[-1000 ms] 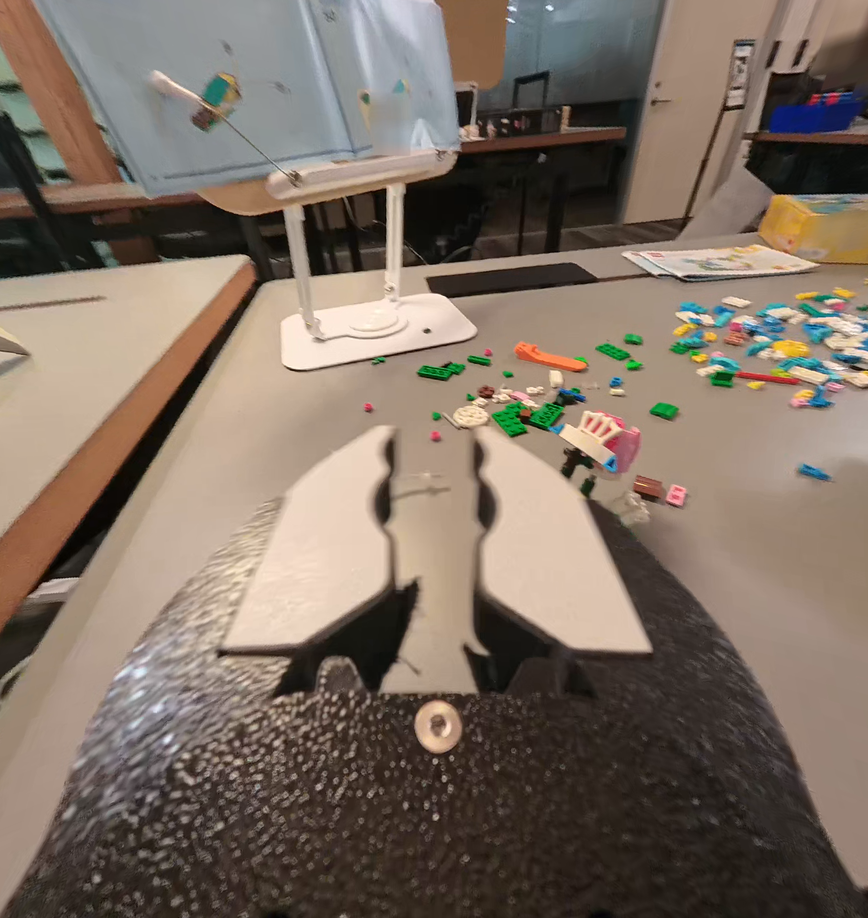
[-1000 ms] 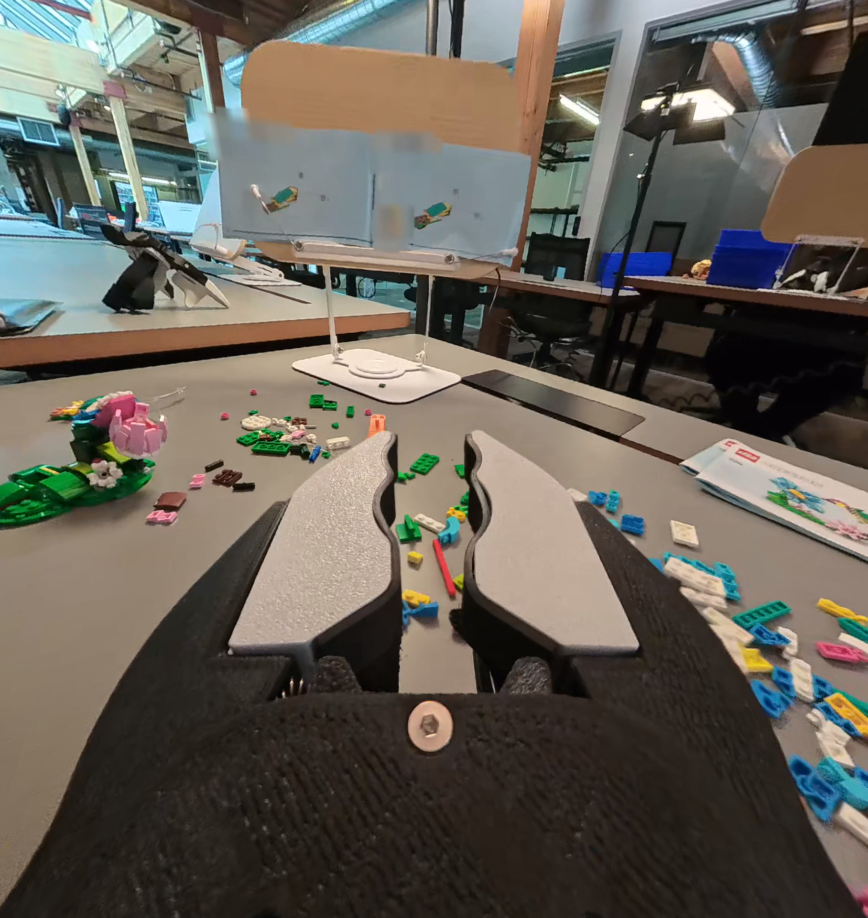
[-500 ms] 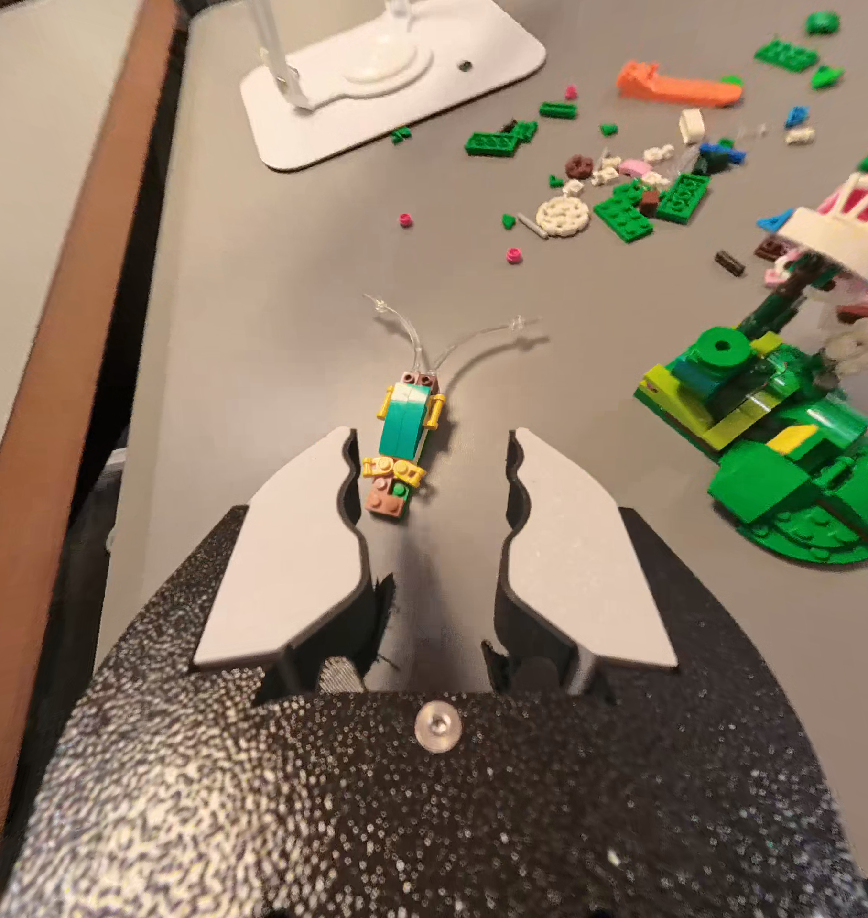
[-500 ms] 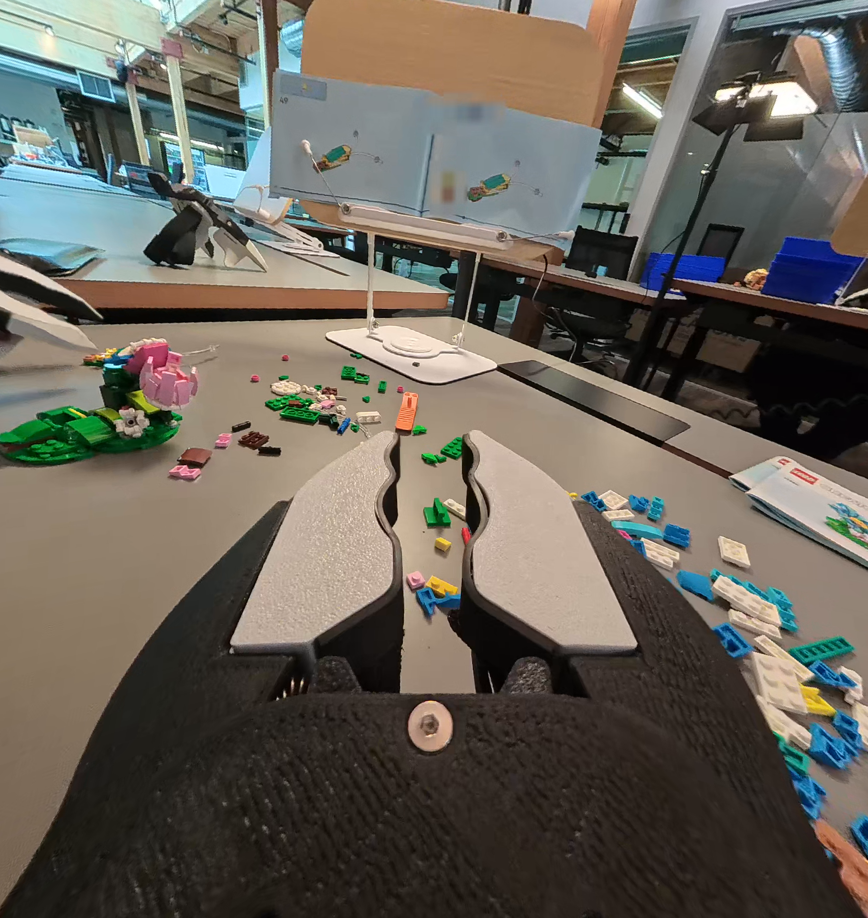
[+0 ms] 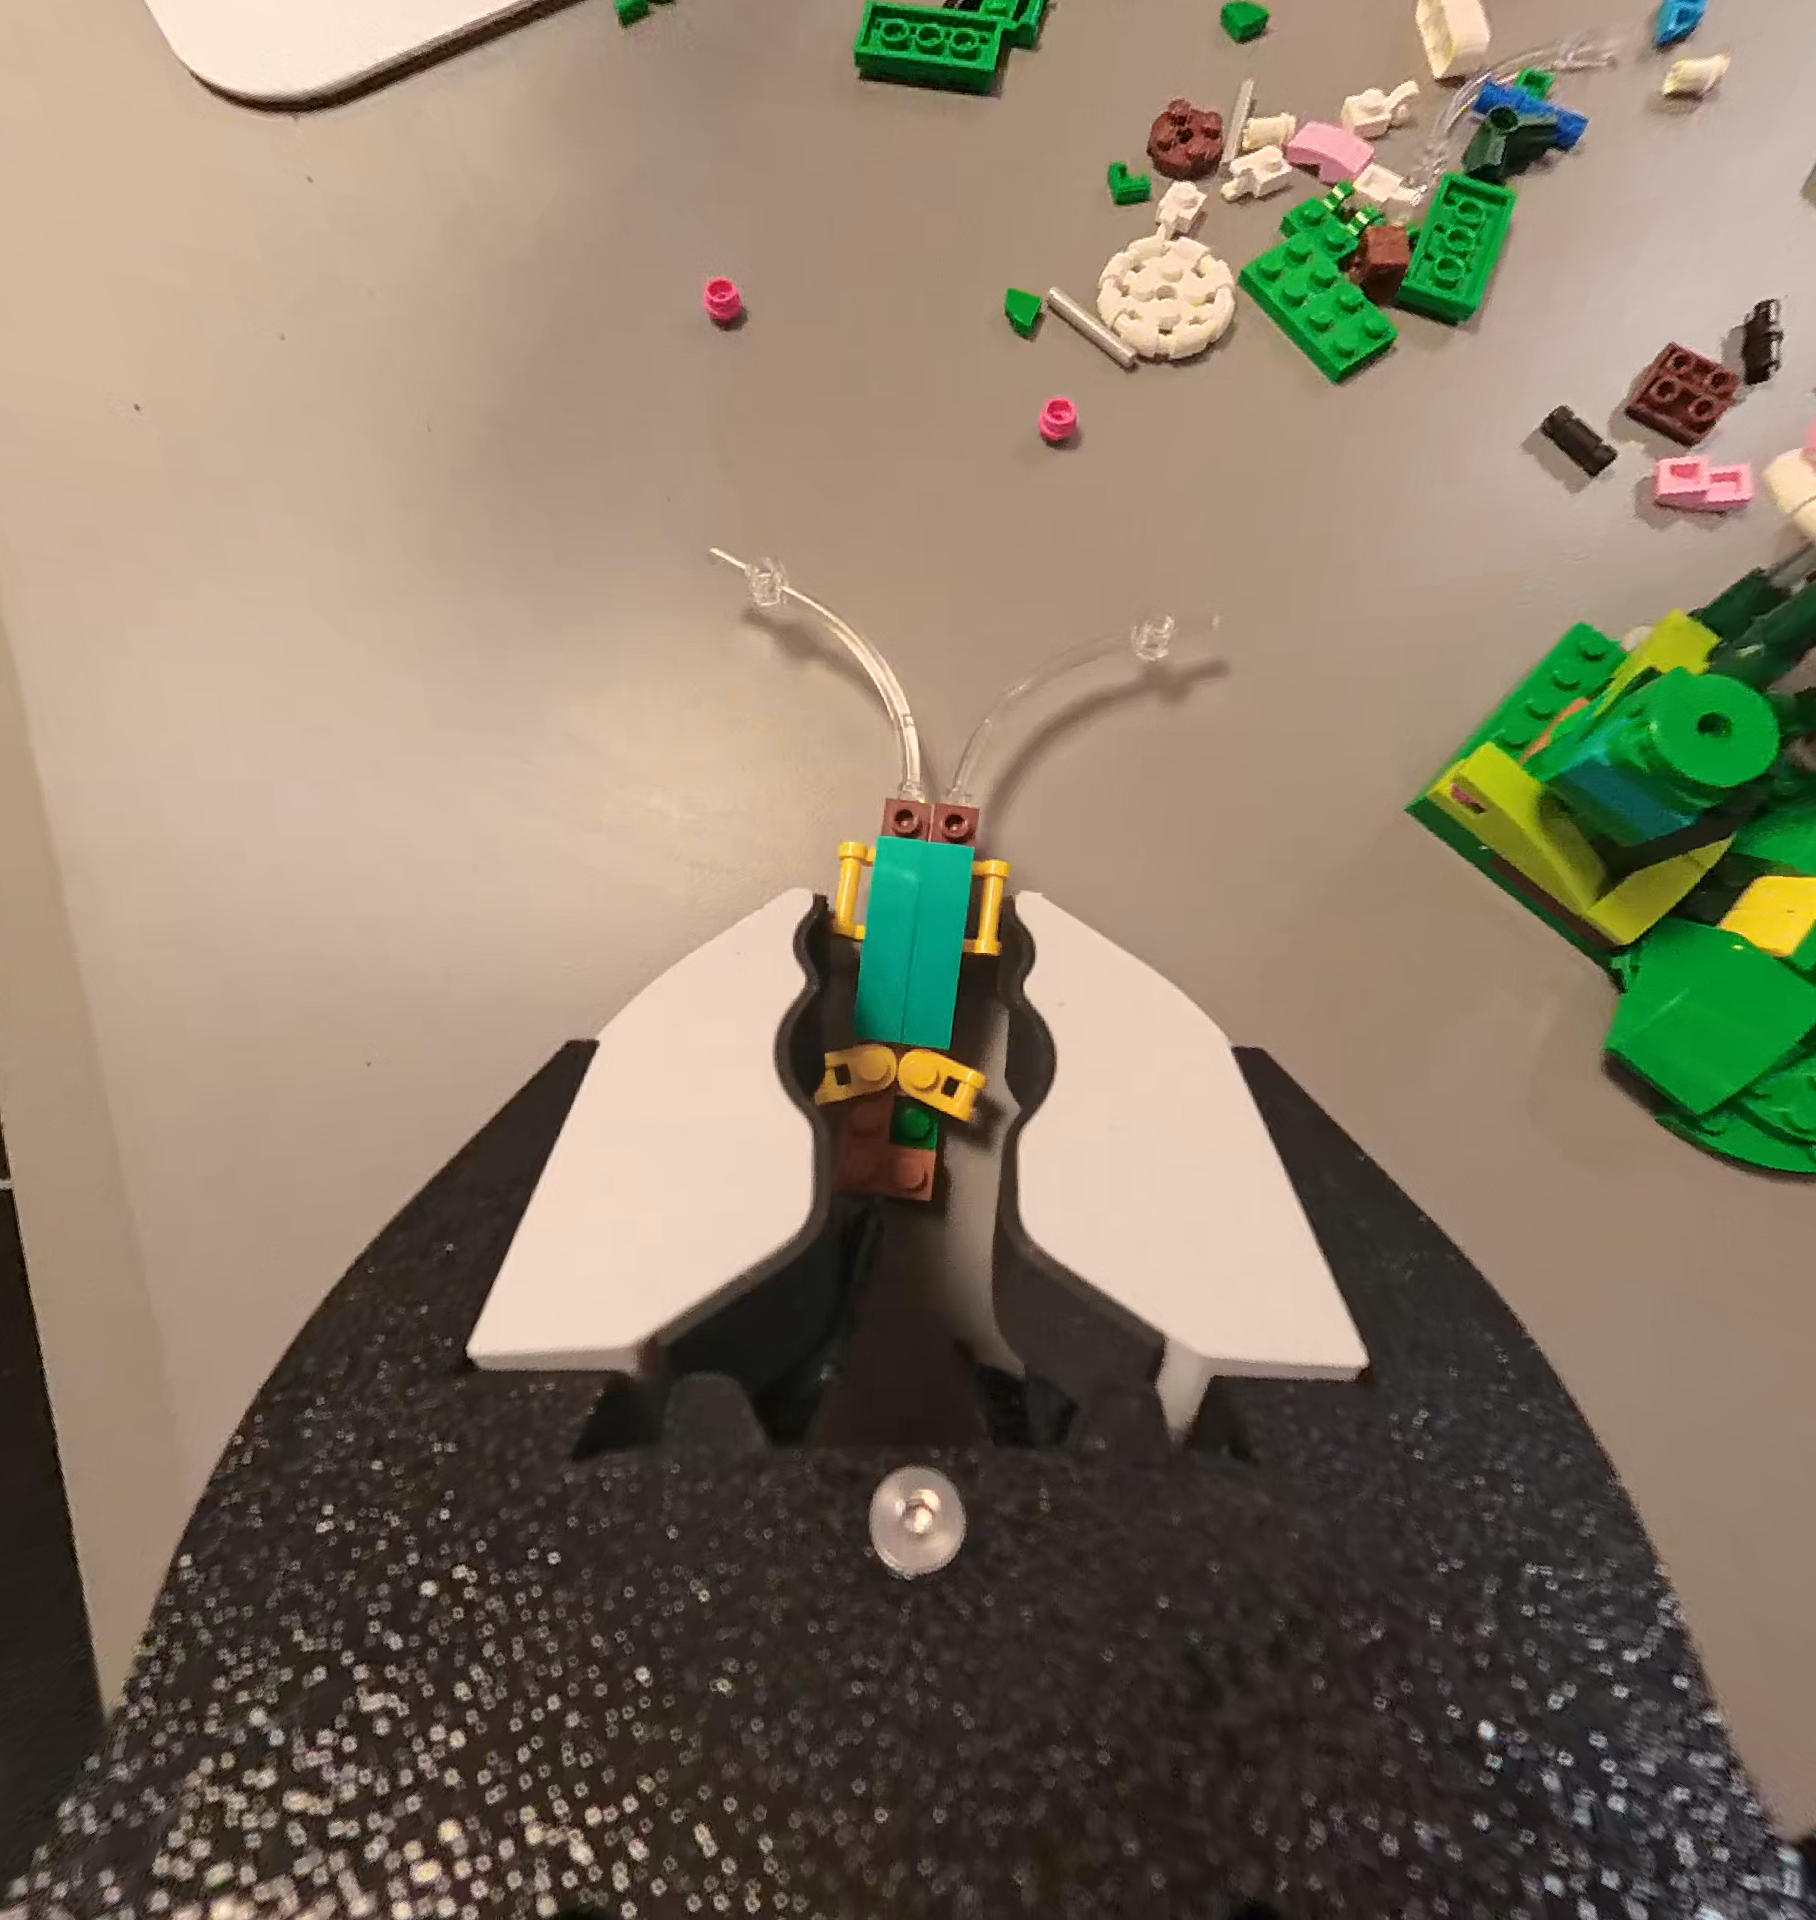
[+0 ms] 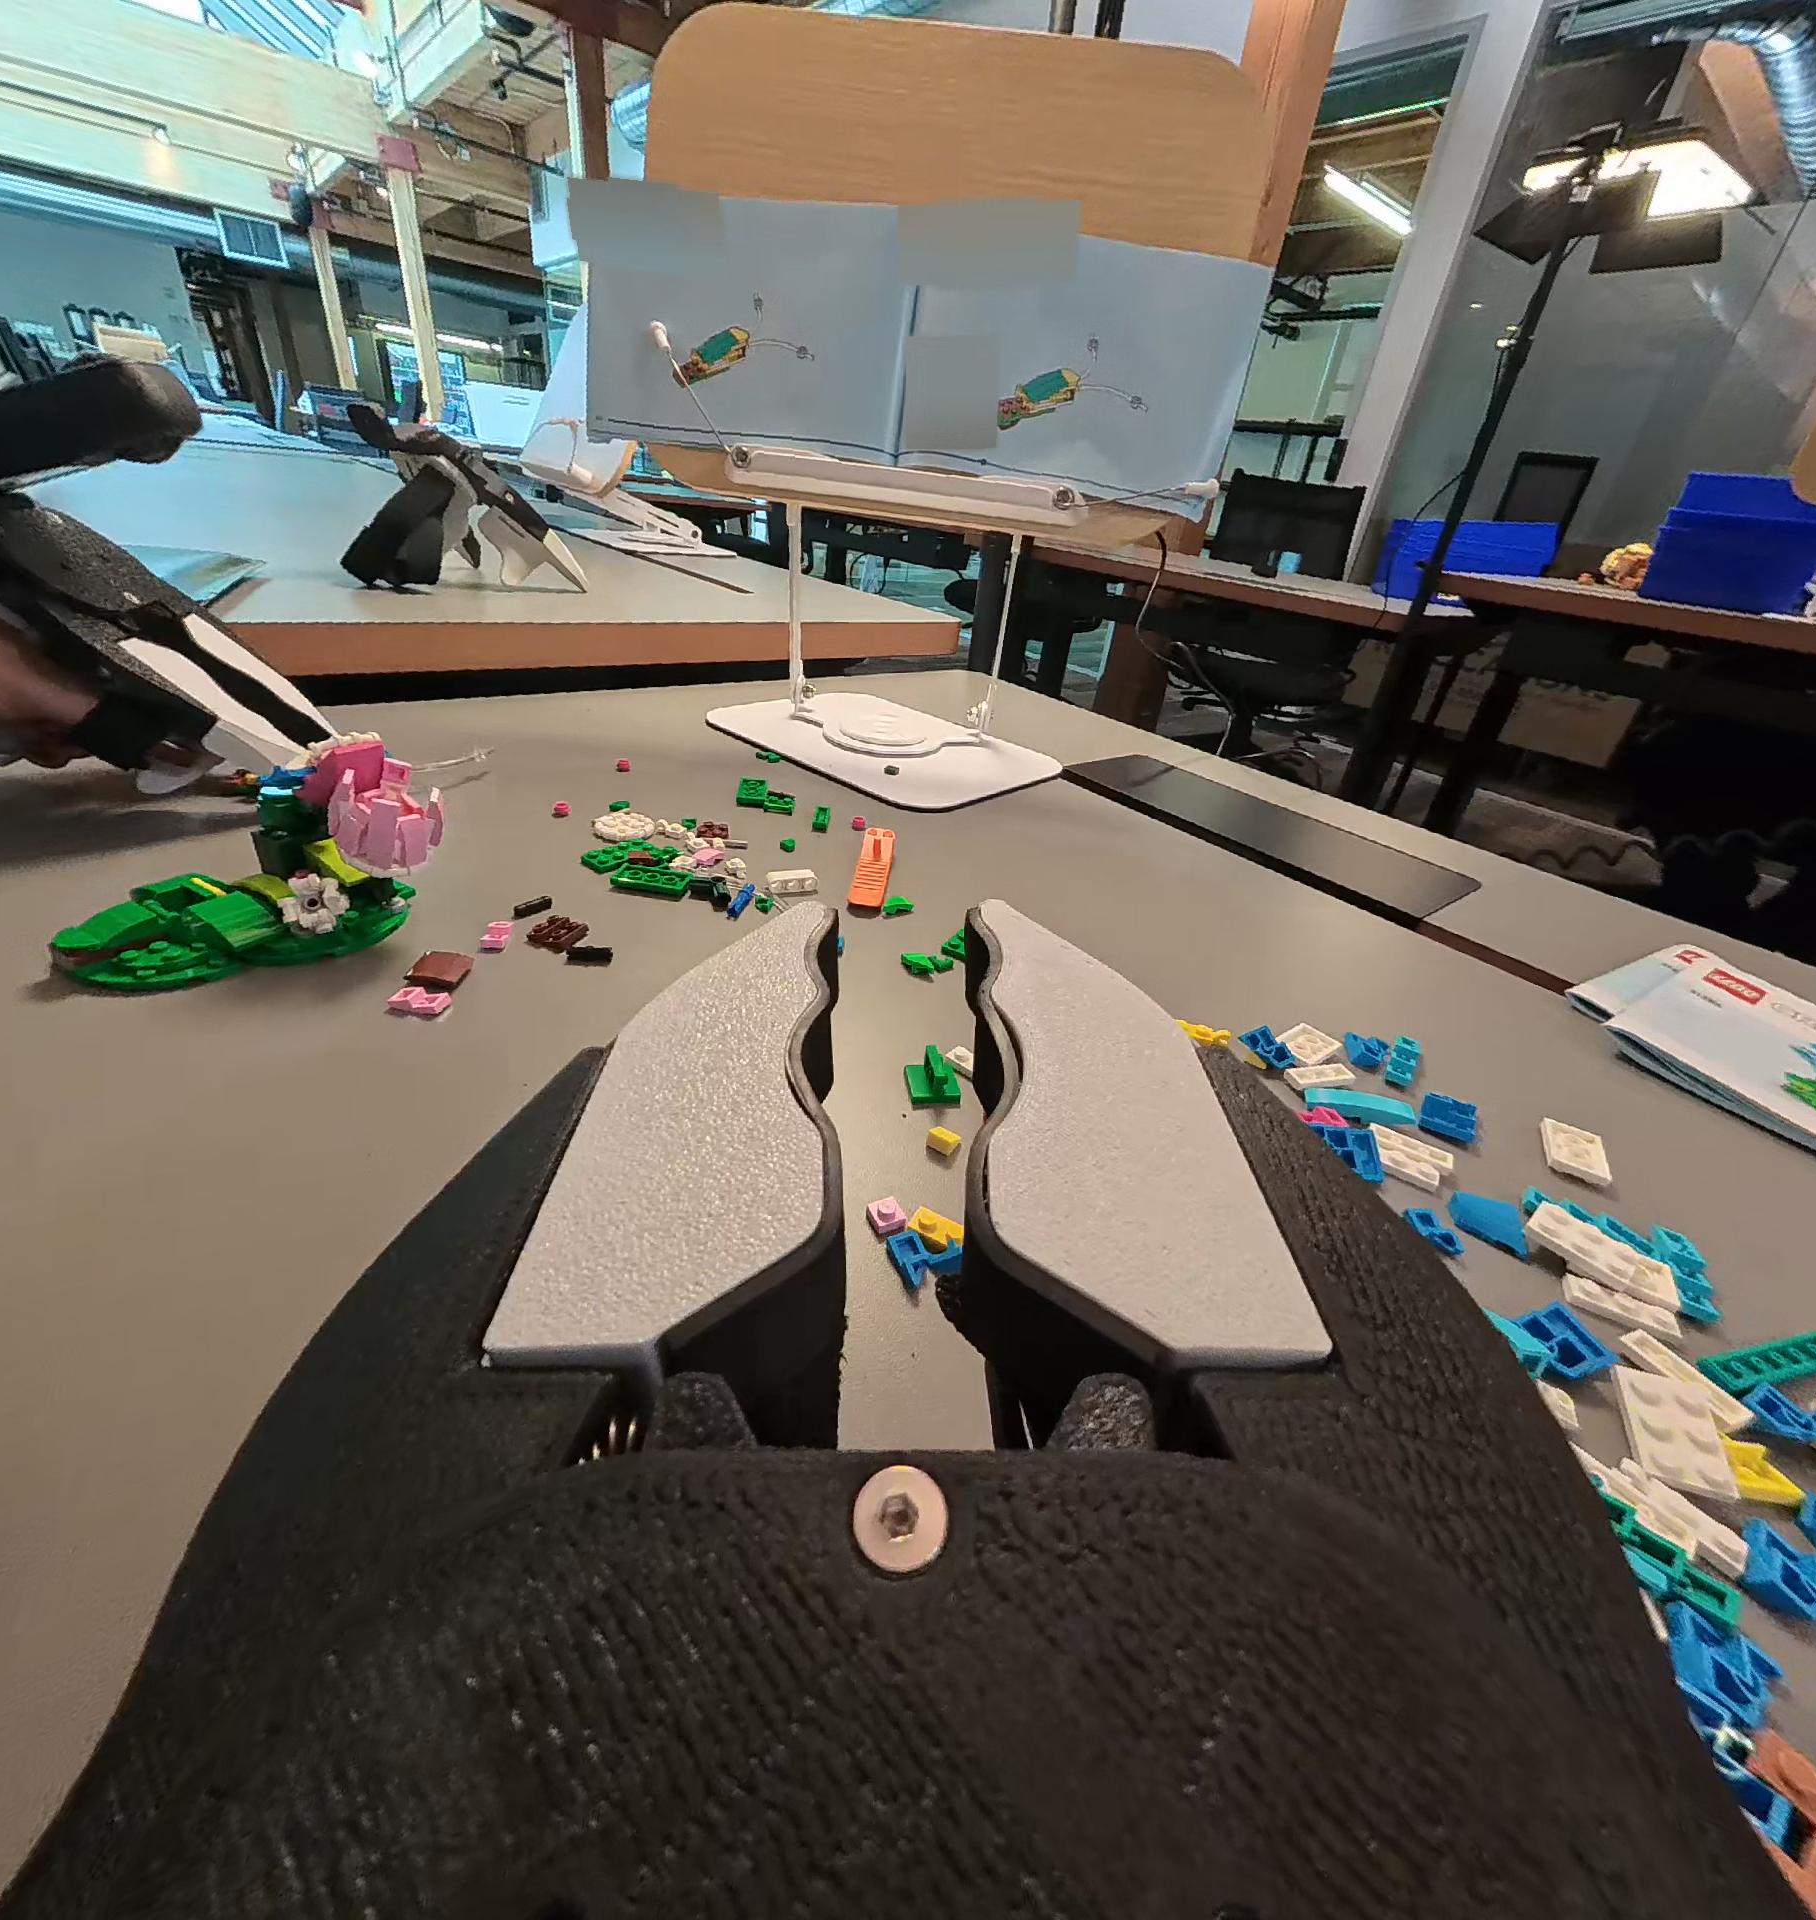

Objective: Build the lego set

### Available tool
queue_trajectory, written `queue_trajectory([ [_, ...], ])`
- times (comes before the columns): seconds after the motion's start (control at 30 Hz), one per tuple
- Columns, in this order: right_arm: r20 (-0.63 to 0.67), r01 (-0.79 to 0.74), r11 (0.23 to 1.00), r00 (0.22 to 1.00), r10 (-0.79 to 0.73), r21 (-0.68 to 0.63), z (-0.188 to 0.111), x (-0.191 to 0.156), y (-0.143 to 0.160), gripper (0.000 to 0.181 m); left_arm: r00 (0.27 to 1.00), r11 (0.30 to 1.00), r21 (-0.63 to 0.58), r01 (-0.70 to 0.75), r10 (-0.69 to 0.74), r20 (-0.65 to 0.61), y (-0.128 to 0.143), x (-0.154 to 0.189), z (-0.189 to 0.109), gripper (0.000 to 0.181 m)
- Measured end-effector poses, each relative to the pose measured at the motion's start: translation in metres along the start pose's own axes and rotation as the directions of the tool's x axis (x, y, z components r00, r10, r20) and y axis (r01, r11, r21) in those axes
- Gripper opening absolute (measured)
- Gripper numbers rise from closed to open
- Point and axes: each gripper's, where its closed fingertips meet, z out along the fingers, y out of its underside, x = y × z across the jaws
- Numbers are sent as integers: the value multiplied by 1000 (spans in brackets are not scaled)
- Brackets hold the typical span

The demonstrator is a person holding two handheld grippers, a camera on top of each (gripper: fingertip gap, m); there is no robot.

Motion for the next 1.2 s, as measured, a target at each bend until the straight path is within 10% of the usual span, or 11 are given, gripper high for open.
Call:
queue_trajectory([
  [0.03,-1,-6,1000,1000,6,2,0,1,0,22,1000,1000,11,-13,12,15,-2,1,0,31],
  [0.3,-10,-36,999,999,37,14,-1,5,-1,21,967,933,309,-185,117,225,-72,45,-50,31],
  [0.57,-71,51,998,996,-49,28,-7,13,-5,21,952,846,469,-254,304,-33,-142,204,-57,30],
  [0.87,-166,109,992,981,-97,67,-14,28,-8,21,877,880,368,-300,406,-255,-128,283,2,30],
  [1.2,-169,115,991,980,-103,65,-14,27,-8,20,902,915,240,-324,375,-215,-114,285,49,30],
])
